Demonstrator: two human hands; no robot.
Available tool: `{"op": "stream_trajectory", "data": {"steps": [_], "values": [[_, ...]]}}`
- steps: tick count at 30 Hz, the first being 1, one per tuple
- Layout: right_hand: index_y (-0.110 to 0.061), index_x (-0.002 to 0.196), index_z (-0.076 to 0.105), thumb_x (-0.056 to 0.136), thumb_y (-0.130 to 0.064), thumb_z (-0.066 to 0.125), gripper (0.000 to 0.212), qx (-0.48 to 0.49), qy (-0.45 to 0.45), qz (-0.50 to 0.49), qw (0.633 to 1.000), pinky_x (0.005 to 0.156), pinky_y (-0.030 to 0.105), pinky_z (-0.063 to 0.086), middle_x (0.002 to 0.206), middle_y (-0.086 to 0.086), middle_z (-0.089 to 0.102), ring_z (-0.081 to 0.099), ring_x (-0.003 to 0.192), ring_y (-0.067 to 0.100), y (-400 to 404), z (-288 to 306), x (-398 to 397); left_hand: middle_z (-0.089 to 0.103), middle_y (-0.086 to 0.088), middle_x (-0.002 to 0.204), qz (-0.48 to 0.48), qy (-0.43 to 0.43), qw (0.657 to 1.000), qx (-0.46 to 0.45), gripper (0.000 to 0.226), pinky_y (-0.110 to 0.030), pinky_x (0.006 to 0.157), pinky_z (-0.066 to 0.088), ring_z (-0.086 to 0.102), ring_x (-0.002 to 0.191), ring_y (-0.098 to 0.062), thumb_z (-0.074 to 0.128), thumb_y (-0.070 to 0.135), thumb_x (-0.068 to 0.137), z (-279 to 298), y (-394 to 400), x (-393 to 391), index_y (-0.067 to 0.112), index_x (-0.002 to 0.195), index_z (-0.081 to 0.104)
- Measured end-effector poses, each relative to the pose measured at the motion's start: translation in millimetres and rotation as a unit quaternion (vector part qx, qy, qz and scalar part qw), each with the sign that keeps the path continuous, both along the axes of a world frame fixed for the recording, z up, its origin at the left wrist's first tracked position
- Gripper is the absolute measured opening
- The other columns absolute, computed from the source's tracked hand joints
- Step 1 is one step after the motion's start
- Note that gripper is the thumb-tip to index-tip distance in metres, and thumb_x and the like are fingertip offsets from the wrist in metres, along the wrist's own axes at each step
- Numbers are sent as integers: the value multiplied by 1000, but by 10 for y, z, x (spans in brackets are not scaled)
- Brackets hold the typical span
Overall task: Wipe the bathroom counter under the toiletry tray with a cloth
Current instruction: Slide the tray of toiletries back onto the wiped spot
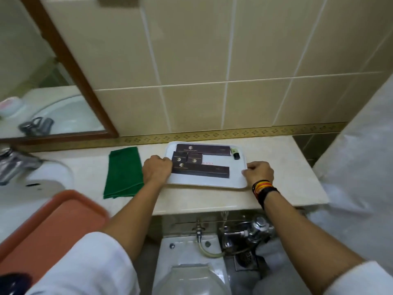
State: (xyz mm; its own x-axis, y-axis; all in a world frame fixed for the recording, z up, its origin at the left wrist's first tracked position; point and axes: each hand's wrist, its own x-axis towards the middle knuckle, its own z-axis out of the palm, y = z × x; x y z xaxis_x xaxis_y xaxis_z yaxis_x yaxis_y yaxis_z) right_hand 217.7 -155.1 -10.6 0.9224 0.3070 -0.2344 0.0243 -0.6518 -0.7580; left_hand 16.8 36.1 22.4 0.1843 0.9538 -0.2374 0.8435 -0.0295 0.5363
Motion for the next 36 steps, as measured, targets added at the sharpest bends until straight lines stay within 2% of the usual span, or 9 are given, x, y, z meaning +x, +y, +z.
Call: {"op": "stream_trajectory", "data": {"steps": [4,9,11,12,15,18,21,29,36], "values": [[-5,107,78,84,-9,75,24,-40,-34,23,998,95,37,52,112,18,75,67,108,37,248,-126,4,67,-20,119,16,-35,999,-34,36,-35,78,46,62,103,-37,47,24,97,-156,26,-170,-2,114,66],[-1,114,74,89,-8,71,26,-53,-61,45,996,97,39,51,114,21,73,65,109,39,331,-199,-4,67,-20,116,27,-49,997,-47,34,-34,78,46,63,104,-38,46,23,97,-314,23,-256,-1,112,66],[1,119,71,91,-11,69,30,-65,-85,48,993,97,40,50,118,22,71,64,110,39,327,-196,-52,68,-21,110,4,-30,999,10,35,-37,75,51,63,96,-36,44,22,99,-338,1,-305,-3,106,67],[0,124,68,92,-14,67,34,-76,-110,53,990,98,41,50,122,21,68,63,112,38,322,-196,-89,68,-21,110,-29,2,996,79,36,-40,76,53,64,95,-35,43,22,99,-355,-2,-336,-3,108,68],[-7,135,59,97,-25,58,43,-98,-236,100,962,102,45,46,134,16,56,54,122,34,331,-211,-245,64,-17,133,-178,76,940,282,42,-43,100,51,62,118,-33,42,23,102,-404,32,-395,6,136,61],[-9,144,48,98,-26,51,49,-89,-349,180,915,115,48,35,152,15,44,41,140,32,463,-185,-458,31,-14,165,-294,92,894,324,56,-44,125,26,30,153,-30,34,30,107,-405,68,-364,9,159,33],[-6,157,24,100,-28,43,64,-123,-405,242,873,124,52,15,166,16,19,17,154,33,658,-106,-642,6,-11,172,-311,104,878,350,62,-45,129,11,4,160,-27,24,34,109,-354,45,-279,10,164,10],[-4,159,20,104,-26,34,61,-133,-432,303,839,124,56,12,167,15,17,16,155,31,992,279,-992,1,-10,173,-194,104,915,338,62,-42,130,6,-1,160,-25,22,33,109,-45,200,-667,10,164,6],[-5,158,23,106,-31,33,59,-86,-361,389,843,125,44,17,165,15,24,23,153,28,1641,120,-1828,27,-14,168,-139,119,938,294,55,-39,128,18,23,157,-27,28,25,109,-49,767,-1306,5,160,26]]}}
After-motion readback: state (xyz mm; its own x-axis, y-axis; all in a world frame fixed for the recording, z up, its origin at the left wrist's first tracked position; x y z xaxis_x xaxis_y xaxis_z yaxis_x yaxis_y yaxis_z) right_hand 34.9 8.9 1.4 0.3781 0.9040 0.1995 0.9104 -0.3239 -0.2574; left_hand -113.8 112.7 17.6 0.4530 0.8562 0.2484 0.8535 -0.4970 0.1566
